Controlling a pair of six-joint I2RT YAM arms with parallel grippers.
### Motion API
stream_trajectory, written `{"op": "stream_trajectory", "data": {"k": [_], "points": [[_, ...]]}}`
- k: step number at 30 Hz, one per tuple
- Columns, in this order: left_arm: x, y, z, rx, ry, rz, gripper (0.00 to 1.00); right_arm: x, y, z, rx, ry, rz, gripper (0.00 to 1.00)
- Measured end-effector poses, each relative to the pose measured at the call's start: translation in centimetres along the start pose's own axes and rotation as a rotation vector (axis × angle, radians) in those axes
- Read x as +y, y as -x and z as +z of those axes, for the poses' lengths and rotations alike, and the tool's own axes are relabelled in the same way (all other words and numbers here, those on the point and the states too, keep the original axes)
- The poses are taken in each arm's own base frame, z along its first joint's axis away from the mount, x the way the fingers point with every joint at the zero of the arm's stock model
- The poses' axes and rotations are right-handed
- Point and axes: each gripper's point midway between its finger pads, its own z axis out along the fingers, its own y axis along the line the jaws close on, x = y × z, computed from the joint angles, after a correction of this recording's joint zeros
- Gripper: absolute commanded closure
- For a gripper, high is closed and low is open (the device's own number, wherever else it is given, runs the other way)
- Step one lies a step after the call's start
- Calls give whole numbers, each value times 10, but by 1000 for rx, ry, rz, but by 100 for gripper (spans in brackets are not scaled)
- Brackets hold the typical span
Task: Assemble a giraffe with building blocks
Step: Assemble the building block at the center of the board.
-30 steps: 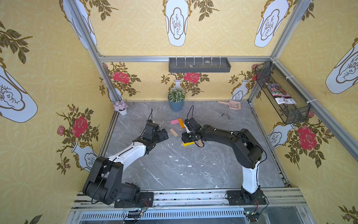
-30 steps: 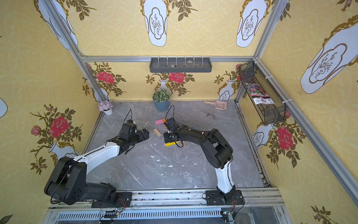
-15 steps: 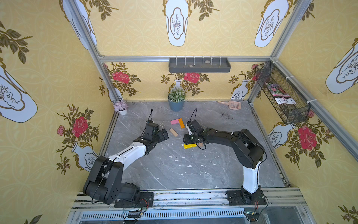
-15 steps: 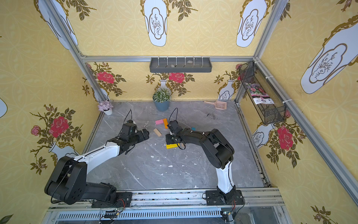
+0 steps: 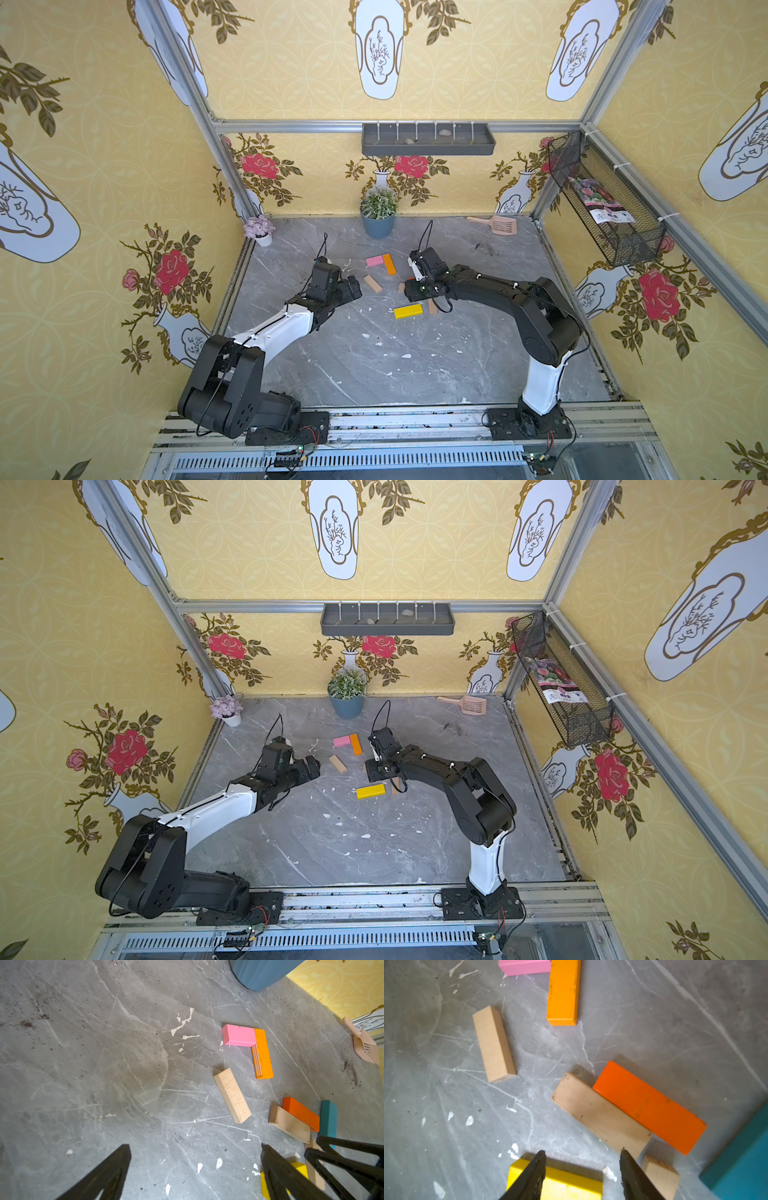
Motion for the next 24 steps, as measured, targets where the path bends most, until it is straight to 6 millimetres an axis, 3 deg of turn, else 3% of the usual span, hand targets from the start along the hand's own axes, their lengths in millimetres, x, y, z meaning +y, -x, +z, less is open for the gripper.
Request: {"op": "stream_trajectory", "data": {"k": [7,10,15,18,24], "points": [[0,-1,1,4,1,1,1,-6,16,27,34,5,-55,42],[-1,-3,2,16,-9,3,1,-7,10,36,66,22,-64,42],[-3,-6,4,29,-15,9,1,-6,0,32,73,24,-91,44],[-4,-6,6,35,-17,10,1,-4,-13,26,88,19,-98,51],[-7,-8,7,49,-30,13,1,1,-32,19,92,-21,-84,79]]}}
